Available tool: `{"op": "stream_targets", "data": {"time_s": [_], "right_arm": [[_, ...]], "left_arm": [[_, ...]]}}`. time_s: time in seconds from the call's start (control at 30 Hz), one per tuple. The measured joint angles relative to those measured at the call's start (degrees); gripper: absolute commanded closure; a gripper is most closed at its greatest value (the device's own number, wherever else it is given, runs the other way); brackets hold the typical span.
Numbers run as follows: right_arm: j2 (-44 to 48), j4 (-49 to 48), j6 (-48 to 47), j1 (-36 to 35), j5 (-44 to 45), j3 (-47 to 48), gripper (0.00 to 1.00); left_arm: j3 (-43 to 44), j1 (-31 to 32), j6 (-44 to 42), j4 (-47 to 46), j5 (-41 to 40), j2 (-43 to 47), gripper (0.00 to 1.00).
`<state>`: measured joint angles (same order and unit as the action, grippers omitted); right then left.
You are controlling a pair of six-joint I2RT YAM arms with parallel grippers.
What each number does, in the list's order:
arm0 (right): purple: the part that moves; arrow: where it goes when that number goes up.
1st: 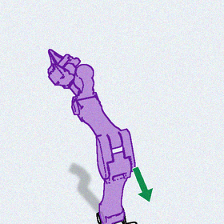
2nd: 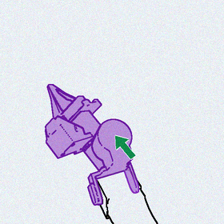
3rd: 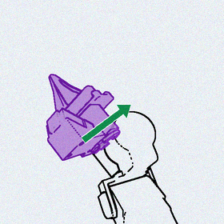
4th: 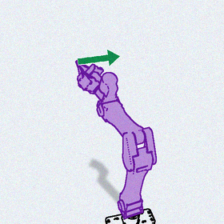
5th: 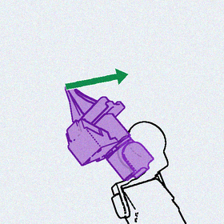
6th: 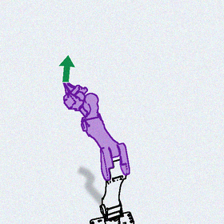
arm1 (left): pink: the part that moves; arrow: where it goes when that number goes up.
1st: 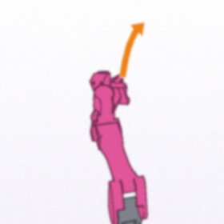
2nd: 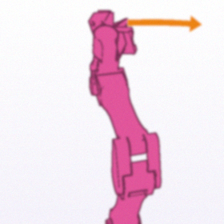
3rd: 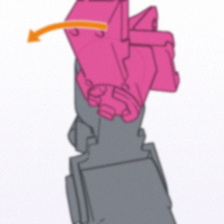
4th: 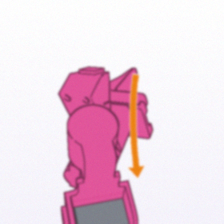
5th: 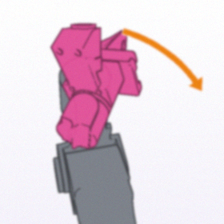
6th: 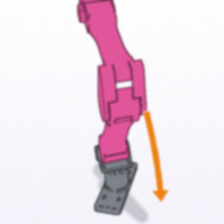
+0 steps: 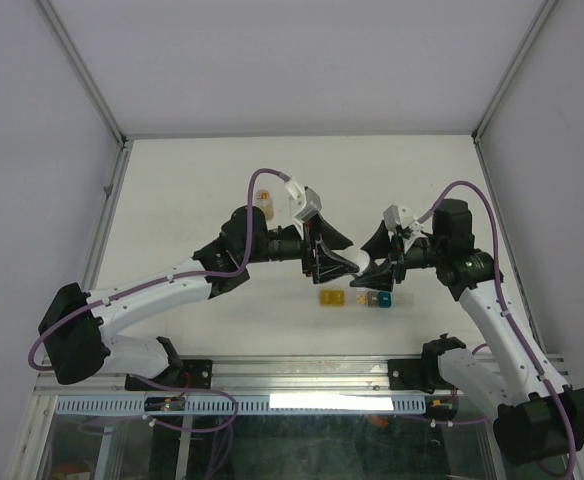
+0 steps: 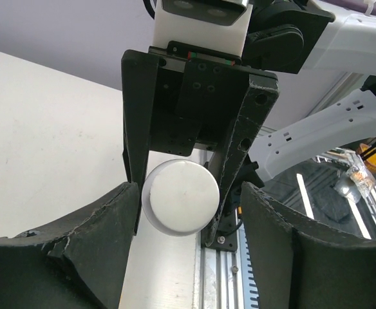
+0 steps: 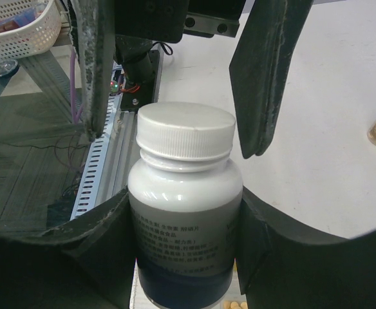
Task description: Sort the pills into containers
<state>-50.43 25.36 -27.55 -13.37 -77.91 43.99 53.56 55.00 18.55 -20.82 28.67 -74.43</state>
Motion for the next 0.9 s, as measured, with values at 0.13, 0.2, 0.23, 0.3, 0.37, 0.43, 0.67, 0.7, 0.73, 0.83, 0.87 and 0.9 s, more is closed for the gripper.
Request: {"op": "stream_targets", "data": {"time_s": [0.13, 0.2, 0.23, 0.3, 0.37, 0.43, 0.67, 0.7, 0.73, 0.83, 0.87, 0.9], "right_arm": [[0.00, 0.00, 0.00, 0.00, -0.02, 0.00, 1.00], [0.00, 0.07, 0.00, 0.00, -0.07, 0.00, 1.00], [0.00, 0.20, 0.02, 0.00, -0.15, 0.00, 1.00], [0.00, 0.20, 0.04, -0.04, -0.33, 0.00, 1.00], [-0.04, 0.20, 0.07, -0.04, -0.33, 0.00, 1.00], [-0.04, 0.22, 0.07, -0.07, -0.33, 0.00, 1.00], [-0.04, 0.22, 0.11, -0.07, -0.20, 0.00, 1.00], [-0.04, 0.26, 0.22, -0.07, 0.11, 0.00, 1.00], [-0.04, 0.24, 0.35, -0.07, 0.55, 0.00, 1.00], [-0.04, 0.09, 0.87, -0.35, 1.66, 0.00, 1.00], [-0.04, 0.09, 1.03, -0.46, 2.08, 0.00, 1.00], [-0.09, 0.07, 1.18, -0.55, 2.40, 0.00, 1.00]], "left_arm": [[0.00, 0.00, 0.85, -1.14, 0.63, -1.05, 0.45], [0.00, 0.00, 1.22, -1.49, 0.96, -1.42, 0.51], [0.00, 0.00, 1.38, -1.53, 1.03, -1.42, 0.55], [0.00, -0.22, 1.62, -1.73, 1.29, -1.42, 0.56], [-0.02, -0.33, 1.66, -2.01, 1.44, -1.42, 0.58], [-0.02, -0.33, 1.70, -2.08, 1.46, -1.42, 0.64], [-0.66, -0.33, 2.84, -3.28, 1.44, -1.42, 0.75], [-1.01, -0.35, 3.19, -3.78, 1.29, -1.40, 0.76], [-1.33, -0.35, 3.54, -4.22, 0.90, -1.33, 0.76], [-2.86, 0.28, 4.44, -5.31, -1.95, -0.50, 0.75], [-3.48, 0.68, 4.55, -5.55, -3.34, -0.09, 0.75], [-4.07, 1.05, 4.59, -5.73, -4.79, 0.37, 0.75]]}}
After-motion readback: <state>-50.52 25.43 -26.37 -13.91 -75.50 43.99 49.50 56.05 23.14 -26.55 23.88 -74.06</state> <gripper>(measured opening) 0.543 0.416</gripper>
